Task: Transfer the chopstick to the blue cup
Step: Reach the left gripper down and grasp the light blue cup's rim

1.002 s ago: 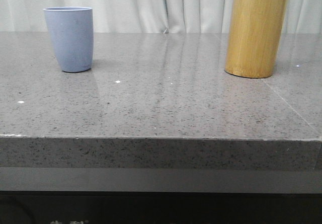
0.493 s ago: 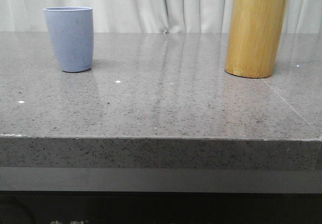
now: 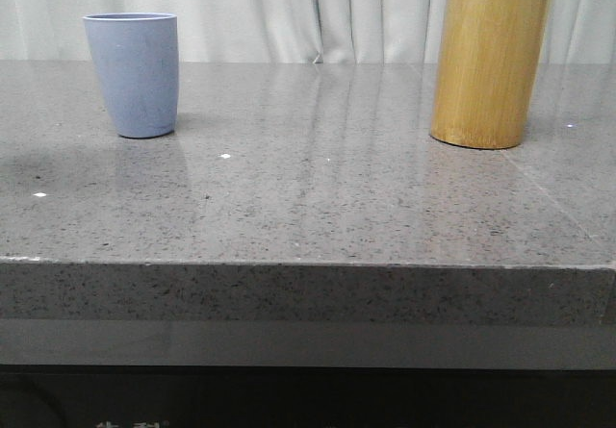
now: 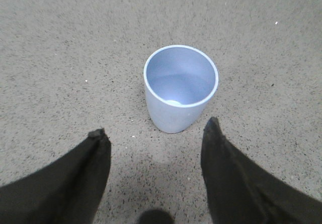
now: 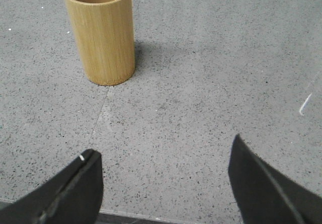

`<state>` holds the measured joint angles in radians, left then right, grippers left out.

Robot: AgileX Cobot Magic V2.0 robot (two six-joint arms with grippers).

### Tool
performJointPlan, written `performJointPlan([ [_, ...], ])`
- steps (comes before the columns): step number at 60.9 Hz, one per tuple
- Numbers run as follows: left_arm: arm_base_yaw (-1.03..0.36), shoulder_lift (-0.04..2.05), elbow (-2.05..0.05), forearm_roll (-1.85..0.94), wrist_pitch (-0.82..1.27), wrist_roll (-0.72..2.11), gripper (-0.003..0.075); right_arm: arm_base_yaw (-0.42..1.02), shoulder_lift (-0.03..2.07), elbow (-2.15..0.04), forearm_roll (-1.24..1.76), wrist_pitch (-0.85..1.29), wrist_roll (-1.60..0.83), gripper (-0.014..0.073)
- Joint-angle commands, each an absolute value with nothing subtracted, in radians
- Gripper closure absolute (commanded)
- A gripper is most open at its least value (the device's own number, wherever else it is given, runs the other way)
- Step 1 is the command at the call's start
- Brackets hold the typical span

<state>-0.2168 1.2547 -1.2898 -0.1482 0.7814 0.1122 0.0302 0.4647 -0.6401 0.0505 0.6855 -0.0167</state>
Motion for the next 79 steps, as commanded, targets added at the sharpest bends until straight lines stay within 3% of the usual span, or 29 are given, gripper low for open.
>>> performJointPlan([
  [1,-0.225,1.331,-1.415,-0.151,0.800,0.112,0.0343,0.025,0.476,-0.672,0.051,0.619,-0.020,0.0055],
  [20,-0.225,1.675,-1.772,-0.150,1.032,0.112,0.0343,0.025,0.476,-0.672,0.051,0.619,-0.020,0.0055],
  [40,-0.225,1.830,-1.897,-0.128,1.058,0.106,0.0347,0.025,0.476,-0.672,0.051,0.618,-0.020,0.0055],
  [50,-0.225,1.850,-1.899,-0.123,1.058,0.106,0.0462,0.025,0.476,-0.672,0.051,0.617,-0.020,0.0055],
  [64,-0.225,1.850,-1.899,-0.123,1.060,0.106,0.0734,0.025,0.476,-0.672,0.051,0.617,-0.020,0.0055],
  [79,-0.242,1.850,-1.968,-0.203,1.082,0.106,0.0739,0.025,0.476,-0.672,0.051,0.615,-0.020,0.0055],
])
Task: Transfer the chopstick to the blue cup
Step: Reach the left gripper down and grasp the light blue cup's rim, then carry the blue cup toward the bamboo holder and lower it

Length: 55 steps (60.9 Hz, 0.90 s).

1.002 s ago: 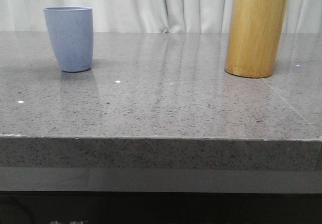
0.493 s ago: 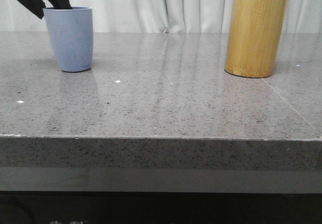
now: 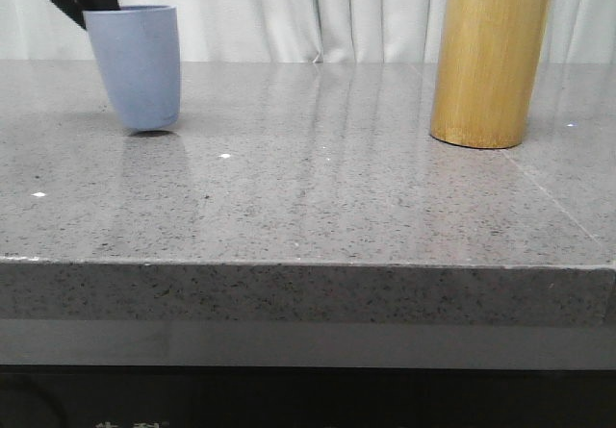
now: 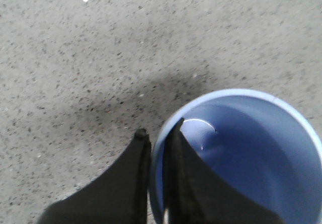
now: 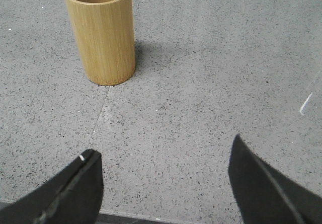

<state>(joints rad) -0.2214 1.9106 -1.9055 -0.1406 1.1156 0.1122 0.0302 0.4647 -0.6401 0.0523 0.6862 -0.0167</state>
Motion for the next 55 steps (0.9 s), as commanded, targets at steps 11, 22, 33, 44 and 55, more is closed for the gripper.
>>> performJointPlan([
  [11,-0.325,1.850,-2.025,-0.213,1.073,0.106,0.0739,0.025,0.476,-0.672,0.051,0.615,-0.020,0.0055],
  [22,-0.428,1.850,-2.036,-0.202,1.058,0.107,0.0739,0.025,0.476,-0.672,0.051,0.617,-0.020,0.0055],
  [33,-0.495,1.877,-2.046,-0.202,1.028,0.107,0.0739,0.025,0.476,-0.672,0.051,0.619,-0.020,0.0055],
  [44,-0.536,1.915,-2.057,-0.160,1.038,0.107,0.0739,0.025,0.476,-0.672,0.051,0.628,-0.020,0.0055],
  [55,-0.540,1.922,-2.057,-0.116,1.090,0.107,0.0739,0.025,0.476,-0.672,0.051,0.635,-0.020,0.0055],
])
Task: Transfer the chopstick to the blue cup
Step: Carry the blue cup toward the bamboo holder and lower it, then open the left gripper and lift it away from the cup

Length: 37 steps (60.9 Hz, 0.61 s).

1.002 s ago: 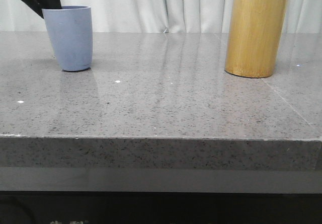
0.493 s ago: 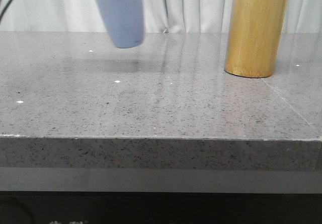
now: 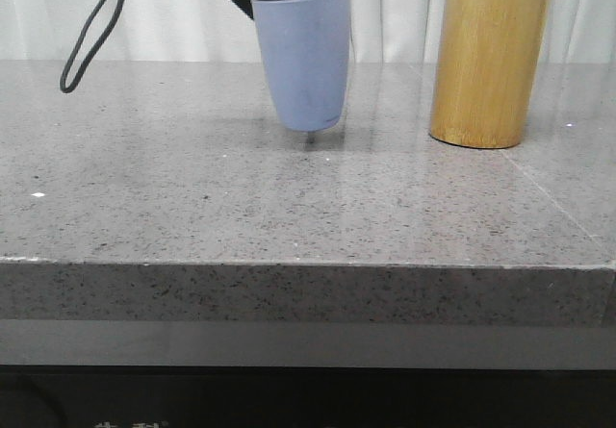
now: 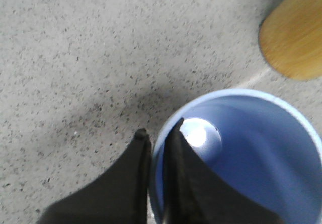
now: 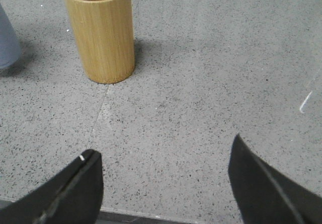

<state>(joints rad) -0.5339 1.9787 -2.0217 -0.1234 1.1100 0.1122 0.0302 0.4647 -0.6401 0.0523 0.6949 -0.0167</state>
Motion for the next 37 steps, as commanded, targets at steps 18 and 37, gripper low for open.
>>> performJointPlan([
  [18,-0.540,1.946,-2.057,-0.116,1.090,0.109,0.0729,0.025,0.476,-0.672,0.051,0.641,-0.020,0.0055],
  [37,-0.540,1.943,-2.068,-0.139,1.107,0.112,0.0307,0.025,0.476,-0.672,0.051,0.640,-0.020,0.0055],
])
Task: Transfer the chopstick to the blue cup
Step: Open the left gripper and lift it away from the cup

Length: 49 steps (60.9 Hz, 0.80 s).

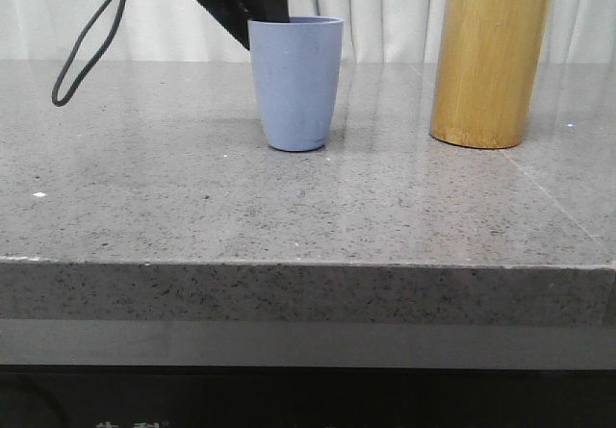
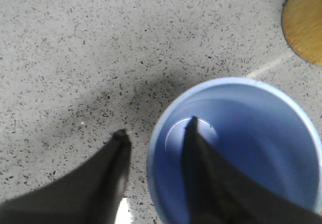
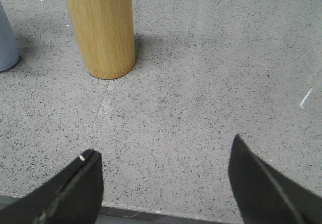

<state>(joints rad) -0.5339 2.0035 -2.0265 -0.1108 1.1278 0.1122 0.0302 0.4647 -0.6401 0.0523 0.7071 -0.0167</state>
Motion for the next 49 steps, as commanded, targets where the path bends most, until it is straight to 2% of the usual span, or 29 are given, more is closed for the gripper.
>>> performJointPlan([
  [1,-0.540,1.943,-2.076,-0.139,1.115,0.112,0.0305,0.025,0.476,-0.672,0.051,0.640,-0.020,0.0055],
  [13,-0.540,1.915,-2.169,-0.140,1.196,0.095,0.0311,0.025,0.476,-0.672,0.062,0.638,-0.020,0.0055],
  [24,-0.540,1.809,-2.145,-0.138,1.184,0.077,0.0311,0.025,0.481,-0.690,0.094,0.636,-0.020,0.0055],
  [31,-0.540,1.717,-2.053,-0.138,1.137,0.077,0.0311,0.025,0.512,-0.714,0.124,0.630,-0.020,0.0055],
  [49,-0.540,1.376,-1.601,-0.137,0.920,0.083,0.0311,0.025,0.708,-0.799,0.185,0.568,-0.020,0.0055],
])
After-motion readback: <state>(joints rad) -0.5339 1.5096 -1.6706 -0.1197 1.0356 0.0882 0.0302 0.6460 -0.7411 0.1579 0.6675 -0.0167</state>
